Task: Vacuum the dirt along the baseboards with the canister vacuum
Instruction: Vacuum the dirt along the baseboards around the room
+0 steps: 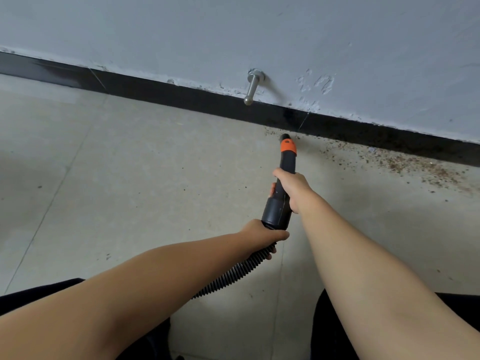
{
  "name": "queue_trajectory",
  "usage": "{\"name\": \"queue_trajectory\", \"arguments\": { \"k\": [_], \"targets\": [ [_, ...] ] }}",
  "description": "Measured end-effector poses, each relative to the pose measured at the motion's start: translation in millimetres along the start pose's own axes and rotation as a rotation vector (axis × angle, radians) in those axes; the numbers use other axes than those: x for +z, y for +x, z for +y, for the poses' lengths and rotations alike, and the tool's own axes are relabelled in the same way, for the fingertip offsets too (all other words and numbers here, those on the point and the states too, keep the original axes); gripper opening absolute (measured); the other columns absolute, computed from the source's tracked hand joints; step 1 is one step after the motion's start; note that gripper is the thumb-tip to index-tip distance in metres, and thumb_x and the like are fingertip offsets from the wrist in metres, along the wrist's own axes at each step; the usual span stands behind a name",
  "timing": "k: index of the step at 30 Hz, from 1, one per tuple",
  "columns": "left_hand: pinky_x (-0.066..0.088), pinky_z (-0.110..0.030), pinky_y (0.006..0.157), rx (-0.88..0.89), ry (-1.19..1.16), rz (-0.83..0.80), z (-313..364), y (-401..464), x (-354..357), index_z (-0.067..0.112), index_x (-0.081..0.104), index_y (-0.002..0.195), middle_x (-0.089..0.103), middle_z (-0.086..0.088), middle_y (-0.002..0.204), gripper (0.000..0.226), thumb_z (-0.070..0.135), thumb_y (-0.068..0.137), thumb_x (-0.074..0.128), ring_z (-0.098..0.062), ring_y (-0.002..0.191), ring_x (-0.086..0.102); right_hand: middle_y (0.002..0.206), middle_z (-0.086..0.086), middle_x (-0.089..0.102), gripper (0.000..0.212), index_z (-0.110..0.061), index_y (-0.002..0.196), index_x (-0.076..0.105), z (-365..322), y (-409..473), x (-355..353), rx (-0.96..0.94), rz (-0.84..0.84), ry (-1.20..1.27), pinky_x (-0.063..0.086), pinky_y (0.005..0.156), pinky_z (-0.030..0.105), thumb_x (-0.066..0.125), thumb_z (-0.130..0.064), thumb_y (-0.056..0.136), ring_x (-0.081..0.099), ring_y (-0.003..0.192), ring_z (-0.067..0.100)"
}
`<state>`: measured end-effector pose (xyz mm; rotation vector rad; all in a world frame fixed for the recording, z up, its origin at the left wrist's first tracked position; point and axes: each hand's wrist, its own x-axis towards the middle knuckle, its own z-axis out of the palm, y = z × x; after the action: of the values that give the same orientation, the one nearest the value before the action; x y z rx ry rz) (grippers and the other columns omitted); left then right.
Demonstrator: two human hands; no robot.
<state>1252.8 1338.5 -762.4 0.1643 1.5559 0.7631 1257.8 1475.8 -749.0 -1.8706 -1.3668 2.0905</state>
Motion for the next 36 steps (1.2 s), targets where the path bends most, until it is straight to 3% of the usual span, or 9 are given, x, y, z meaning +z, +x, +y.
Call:
{"name": "queue_trajectory", "arguments": {
  "k": [7,16,28,36],
  "targets": [
    [0.05,-0.02,0.048,0.024,0.108,-0.063,28.5,15.3,12.0,0.008,0.051,0.1,0.058,-0.006,0.07,0.03,0.025,0.083,0.069,-0.014,0.053,0.057,0.064,0.007,0.056,0.01,-0.012,0.086,0.047,-8.9,14.9,-37.0,0.02,0.142,0.092,0.049,0.051,0.026,0.057,-0.014,0.085,0.052,0.043,0.018],
    [0.052,-0.028,0.062,0.01,0.061,0.0,29.4,22.8,16.1,0.01,0.054,0.095,0.059,-0.006,0.067,0.027,0.026,0.08,0.07,-0.019,0.054,0.057,0.061,0.007,0.055,0.013,-0.011,0.089,0.047,-16.4,24.7,-33.4,0.029,0.08,0.096,0.051,0.053,0.03,0.059,-0.012,0.084,0.052,0.046,0.019],
    [0.049,-0.026,0.059,-0.008,-0.075,0.072,16.8,8.9,12.4,0.014,0.054,0.088,0.059,-0.004,0.067,0.021,0.026,0.079,0.068,-0.017,0.053,0.056,0.056,0.006,0.055,0.016,-0.01,0.093,0.049,-17.5,19.9,-4.1,0.024,-0.072,-0.016,0.05,0.047,0.027,0.06,-0.011,0.082,0.052,0.04,0.017],
    [0.05,-0.026,0.058,0.009,-0.106,0.129,20.8,6.7,8.2,0.013,0.053,0.09,0.06,-0.004,0.068,0.022,0.027,0.08,0.067,-0.017,0.053,0.056,0.051,0.004,0.056,0.018,-0.009,0.095,0.05,-25.9,21.2,5.7,0.021,-0.137,-0.062,0.052,0.052,0.028,0.061,-0.012,0.081,0.052,0.041,0.016]
  ]
}}
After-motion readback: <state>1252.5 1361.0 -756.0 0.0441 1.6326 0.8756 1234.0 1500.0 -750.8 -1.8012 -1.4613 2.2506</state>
